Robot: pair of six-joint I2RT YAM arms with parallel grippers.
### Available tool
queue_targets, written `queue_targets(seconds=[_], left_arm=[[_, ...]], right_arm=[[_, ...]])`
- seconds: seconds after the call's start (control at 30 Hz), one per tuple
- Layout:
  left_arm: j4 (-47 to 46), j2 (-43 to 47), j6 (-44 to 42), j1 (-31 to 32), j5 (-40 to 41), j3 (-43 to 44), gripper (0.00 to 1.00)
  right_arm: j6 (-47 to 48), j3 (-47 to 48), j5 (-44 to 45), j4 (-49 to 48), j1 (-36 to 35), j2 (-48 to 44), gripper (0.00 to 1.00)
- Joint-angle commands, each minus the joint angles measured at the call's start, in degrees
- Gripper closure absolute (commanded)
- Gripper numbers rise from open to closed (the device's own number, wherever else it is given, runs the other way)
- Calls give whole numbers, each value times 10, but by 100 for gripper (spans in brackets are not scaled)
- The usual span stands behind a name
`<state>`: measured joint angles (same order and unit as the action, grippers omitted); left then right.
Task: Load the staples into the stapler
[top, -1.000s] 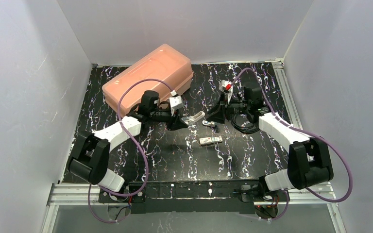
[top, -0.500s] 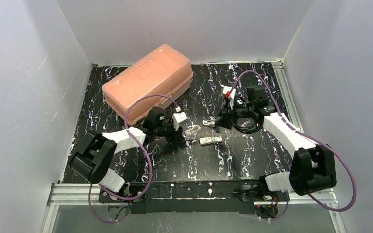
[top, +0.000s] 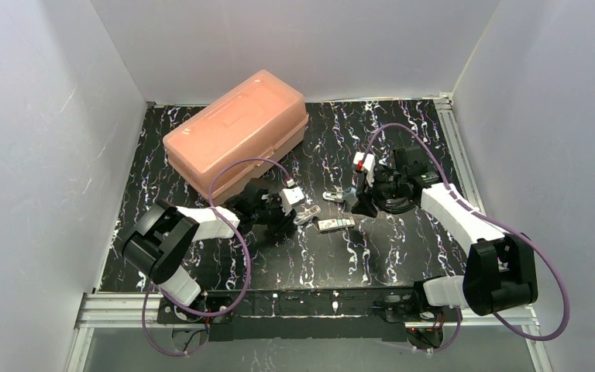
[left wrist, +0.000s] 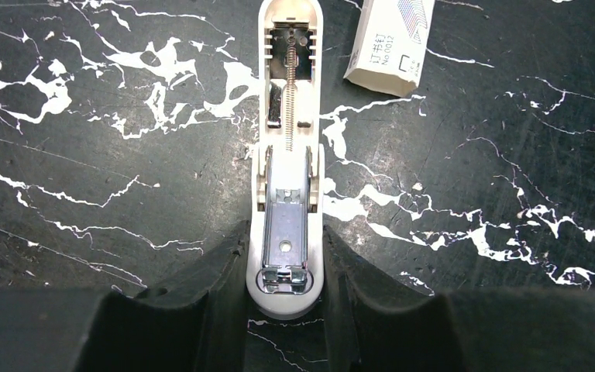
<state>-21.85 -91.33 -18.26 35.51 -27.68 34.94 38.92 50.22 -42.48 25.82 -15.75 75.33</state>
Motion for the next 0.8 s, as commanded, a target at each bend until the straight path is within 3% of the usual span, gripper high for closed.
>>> queue_targets(seconds=[0.0,0.3,0.6,0.77], left_arm=[[-1,8,-17,6,11,-22,77],[-7,35,-27,8,19,-40,50],[1,103,-49,7,8,-50,20],[39,139,-64,6,-19,-41,15]], right_arm=[[21,-12,15,19,3,-14,37],[-19,-42,59,-9,-11,-10,35],[-90,-62,127,-75,-74,14,41],[-137,-52,141,-101,-81,50,45]])
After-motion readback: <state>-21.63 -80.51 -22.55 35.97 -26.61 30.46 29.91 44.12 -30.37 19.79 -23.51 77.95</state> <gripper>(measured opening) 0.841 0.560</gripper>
